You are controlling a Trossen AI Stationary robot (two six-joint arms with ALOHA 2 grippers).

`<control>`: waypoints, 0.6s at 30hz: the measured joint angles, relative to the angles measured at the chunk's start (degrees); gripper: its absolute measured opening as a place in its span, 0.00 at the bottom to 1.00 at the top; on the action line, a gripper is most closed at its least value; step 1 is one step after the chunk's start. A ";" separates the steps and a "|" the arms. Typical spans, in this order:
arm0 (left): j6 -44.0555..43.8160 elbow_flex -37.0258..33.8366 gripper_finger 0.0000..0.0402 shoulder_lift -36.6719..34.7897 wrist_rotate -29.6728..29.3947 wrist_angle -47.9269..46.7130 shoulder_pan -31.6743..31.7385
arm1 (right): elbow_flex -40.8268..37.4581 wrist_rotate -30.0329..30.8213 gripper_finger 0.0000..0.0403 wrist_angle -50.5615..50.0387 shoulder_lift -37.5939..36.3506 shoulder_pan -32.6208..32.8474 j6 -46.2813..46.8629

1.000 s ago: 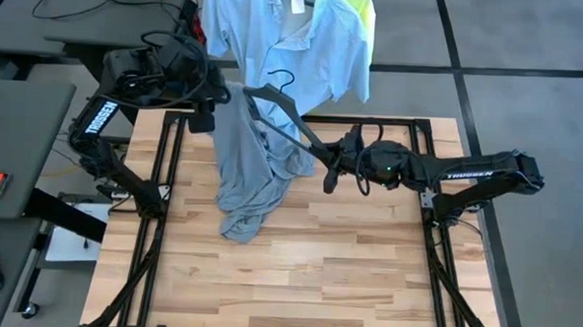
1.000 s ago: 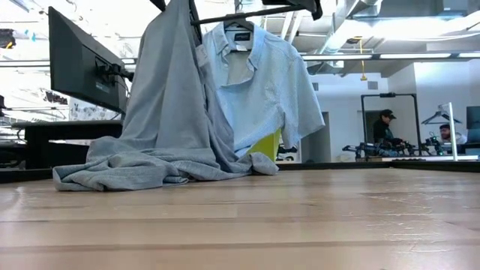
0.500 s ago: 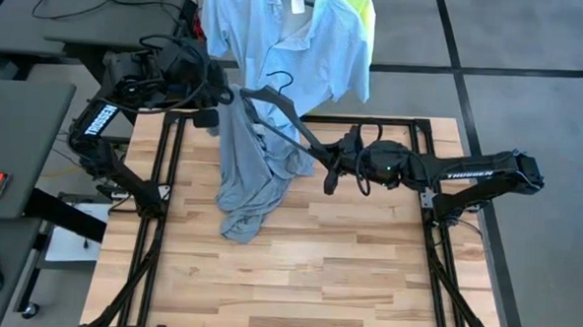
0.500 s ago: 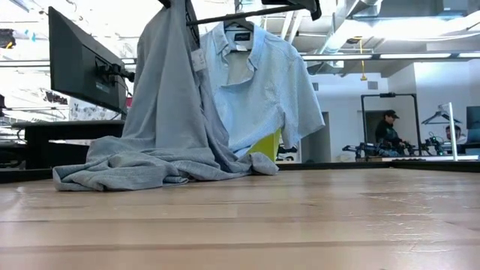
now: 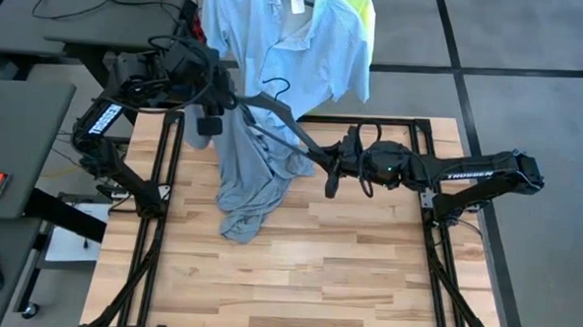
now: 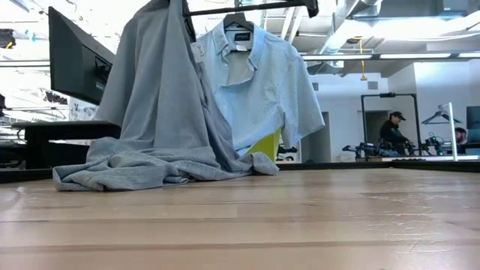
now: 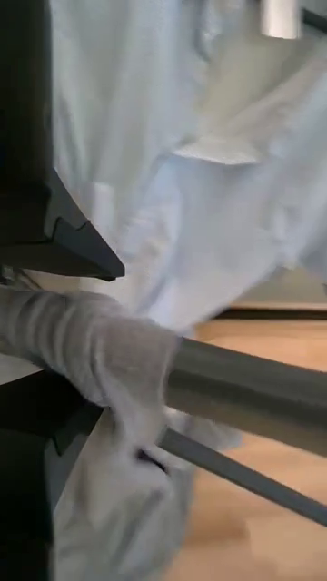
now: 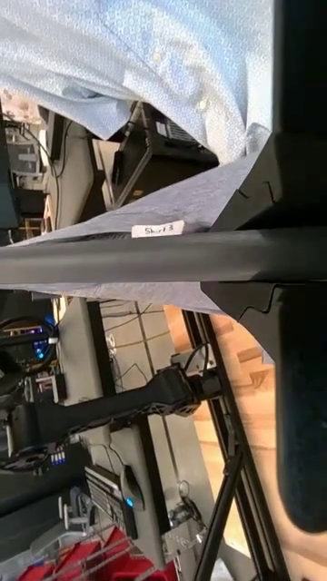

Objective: Hang clothes
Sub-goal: Hang the gray shirt on the rack

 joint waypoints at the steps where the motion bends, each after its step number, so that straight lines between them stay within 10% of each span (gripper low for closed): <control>1: -0.42 0.00 0.33 0.00 1.80 0.72 -0.42 | 0.00 -0.21 0.06 0.00 0.00 0.00 0.00; 9: -1.22 0.00 0.32 0.25 6.30 3.17 -3.45 | 0.00 -1.84 0.06 -0.01 0.02 0.02 -0.15; 18: -2.61 -0.07 0.09 0.26 7.19 3.12 -4.69 | 0.09 -1.22 0.20 0.46 0.00 -0.24 0.30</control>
